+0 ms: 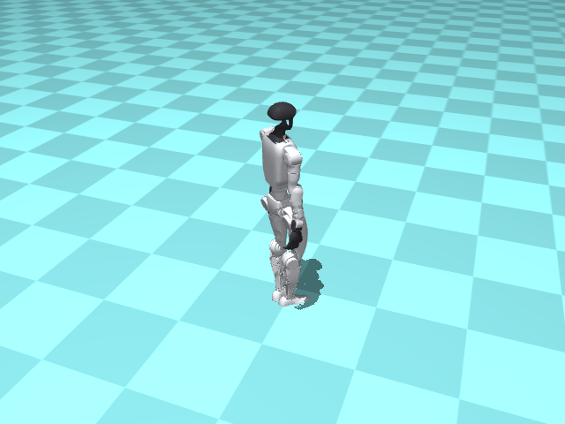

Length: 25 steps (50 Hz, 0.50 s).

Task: Upper body actions

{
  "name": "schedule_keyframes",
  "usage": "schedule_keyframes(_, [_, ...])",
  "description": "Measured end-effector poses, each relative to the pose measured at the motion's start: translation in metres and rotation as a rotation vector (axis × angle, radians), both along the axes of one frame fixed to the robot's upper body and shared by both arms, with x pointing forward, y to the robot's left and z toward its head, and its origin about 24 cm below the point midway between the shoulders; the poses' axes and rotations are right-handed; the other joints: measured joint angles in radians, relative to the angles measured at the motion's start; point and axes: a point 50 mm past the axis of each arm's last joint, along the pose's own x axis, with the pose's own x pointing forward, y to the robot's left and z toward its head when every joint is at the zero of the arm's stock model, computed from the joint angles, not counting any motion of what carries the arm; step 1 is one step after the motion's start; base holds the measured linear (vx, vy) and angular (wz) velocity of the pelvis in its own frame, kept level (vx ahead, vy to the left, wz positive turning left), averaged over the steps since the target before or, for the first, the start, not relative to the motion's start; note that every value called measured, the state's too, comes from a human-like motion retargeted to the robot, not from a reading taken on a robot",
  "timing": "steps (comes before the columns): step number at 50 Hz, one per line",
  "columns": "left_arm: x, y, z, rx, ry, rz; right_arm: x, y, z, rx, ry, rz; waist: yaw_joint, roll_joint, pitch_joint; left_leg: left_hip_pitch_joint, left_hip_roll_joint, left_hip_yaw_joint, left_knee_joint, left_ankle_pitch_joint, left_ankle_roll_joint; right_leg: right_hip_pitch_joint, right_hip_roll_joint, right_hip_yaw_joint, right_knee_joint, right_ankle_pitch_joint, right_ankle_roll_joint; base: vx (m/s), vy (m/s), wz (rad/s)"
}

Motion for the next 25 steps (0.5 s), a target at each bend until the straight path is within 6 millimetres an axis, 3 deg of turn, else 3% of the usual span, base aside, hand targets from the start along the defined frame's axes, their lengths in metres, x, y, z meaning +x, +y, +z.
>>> schedule_keyframes(12, [-0.016, 0.004, -0.002, -0.008, 0.036, 0.037, 0.012, 0.014, -0.004, 0.057, -0.051, 0.081, -0.002, -0.007, 0.010, -0.051, -0.013, -0.213, -0.005, 0.048, -0.027, -0.029, 0.023, -0.037, 0.153, -0.133, -0.042, -0.10, 0.10, 0.80])
schedule_keyframes(16, [-0.026, 0.015, -0.001, 0.028, 0.076, 0.070, 0.013, 0.020, -0.005, 0.089, -0.028, 0.137, 0.011, -0.025, 0.029, -0.058, -0.029, -0.348, -0.016, 0.097, -0.042, -0.064, 0.080, 0.212, 0.235, -0.110, -0.070, -0.16, -0.01, 1.70])
schedule_keyframes(18, [-0.033, 0.019, -0.001, 0.051, 0.100, 0.094, 0.014, 0.020, -0.004, 0.091, -0.014, 0.174, 0.011, -0.028, 0.031, -0.073, -0.042, -0.432, -0.016, 0.123, -0.052, -0.074, 0.117, 0.385, 0.251, -0.093, -0.046, -0.16, -0.01, 2.12])
schedule_keyframes(20, [-0.036, 0.023, -0.001, 0.073, 0.110, 0.132, 0.018, 0.019, -0.004, 0.088, -0.012, 0.217, -0.001, -0.027, 0.035, -0.099, -0.057, -0.518, -0.009, 0.152, -0.065, -0.074, 0.120, 0.457, 0.259, -0.104, -0.004, -0.19, 0.01, 2.33])
schedule_keyframes(23, [-0.032, 0.028, 0.000, 0.088, 0.105, 0.158, 0.026, 0.015, -0.004, 0.073, -0.040, 0.239, 0.030, -0.033, 0.050, -0.135, -0.077, -0.556, -0.007, 0.190, -0.081, -0.061, 0.078, 0.274, 0.193, -0.121, -0.058, -0.34, 0.04, 2.00])
schedule_keyframes(25, [-0.021, 0.030, 0.001, 0.089, 0.082, 0.153, 0.031, 0.013, -0.003, 0.065, -0.067, 0.226, 0.093, -0.042, 0.070, -0.156, -0.087, -0.544, -0.012, 0.206, -0.086, -0.055, 0.080, 0.237, 0.166, -0.117, -0.078, -0.57, 0.04, 1.69])
